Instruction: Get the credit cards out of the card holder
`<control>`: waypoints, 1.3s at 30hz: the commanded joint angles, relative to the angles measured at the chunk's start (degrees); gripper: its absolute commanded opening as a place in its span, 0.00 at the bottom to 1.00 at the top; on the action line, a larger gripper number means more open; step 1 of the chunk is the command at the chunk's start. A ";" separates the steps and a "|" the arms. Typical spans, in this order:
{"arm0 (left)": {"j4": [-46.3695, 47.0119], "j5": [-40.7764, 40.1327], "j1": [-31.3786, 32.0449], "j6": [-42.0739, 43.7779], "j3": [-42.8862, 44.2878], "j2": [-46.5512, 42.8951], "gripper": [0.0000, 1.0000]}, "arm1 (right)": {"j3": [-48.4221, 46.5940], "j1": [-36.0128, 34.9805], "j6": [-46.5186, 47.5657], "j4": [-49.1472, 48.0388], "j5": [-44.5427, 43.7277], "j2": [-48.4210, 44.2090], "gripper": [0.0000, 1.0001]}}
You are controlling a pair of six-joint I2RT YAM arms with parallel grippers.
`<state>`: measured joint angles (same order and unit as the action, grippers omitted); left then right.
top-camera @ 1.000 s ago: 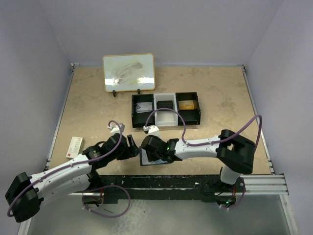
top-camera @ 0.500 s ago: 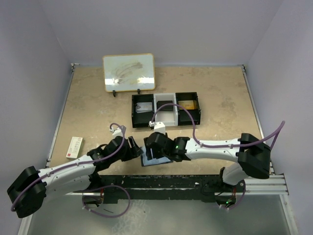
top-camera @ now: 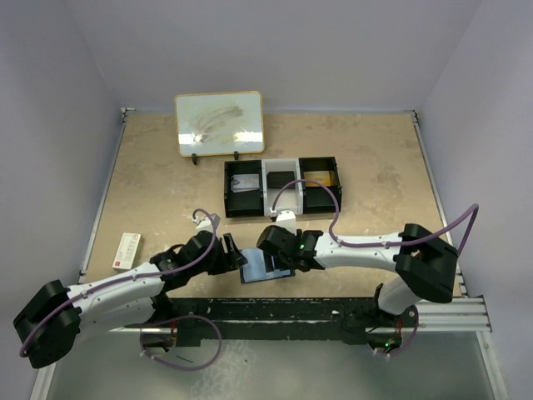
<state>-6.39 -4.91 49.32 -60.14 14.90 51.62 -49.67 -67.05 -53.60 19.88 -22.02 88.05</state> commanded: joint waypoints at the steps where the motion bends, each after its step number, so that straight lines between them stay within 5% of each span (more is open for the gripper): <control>1: -0.84 0.47 0.34 2.95 2.24 1.58 0.62 | 1.31 0.69 -1.53 1.98 -1.76 -0.69 0.71; 11: -1.33 2.06 0.49 6.20 3.94 6.06 0.56 | 2.96 1.83 0.08 -2.47 1.76 -0.37 0.71; 39: -3.42 0.42 0.87 6.36 5.15 7.71 0.18 | -3.38 1.73 1.42 1.84 -2.13 3.55 0.70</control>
<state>-7.57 -3.42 49.71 -54.43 18.57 59.70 -51.42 -65.45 -52.27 20.47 -22.46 90.28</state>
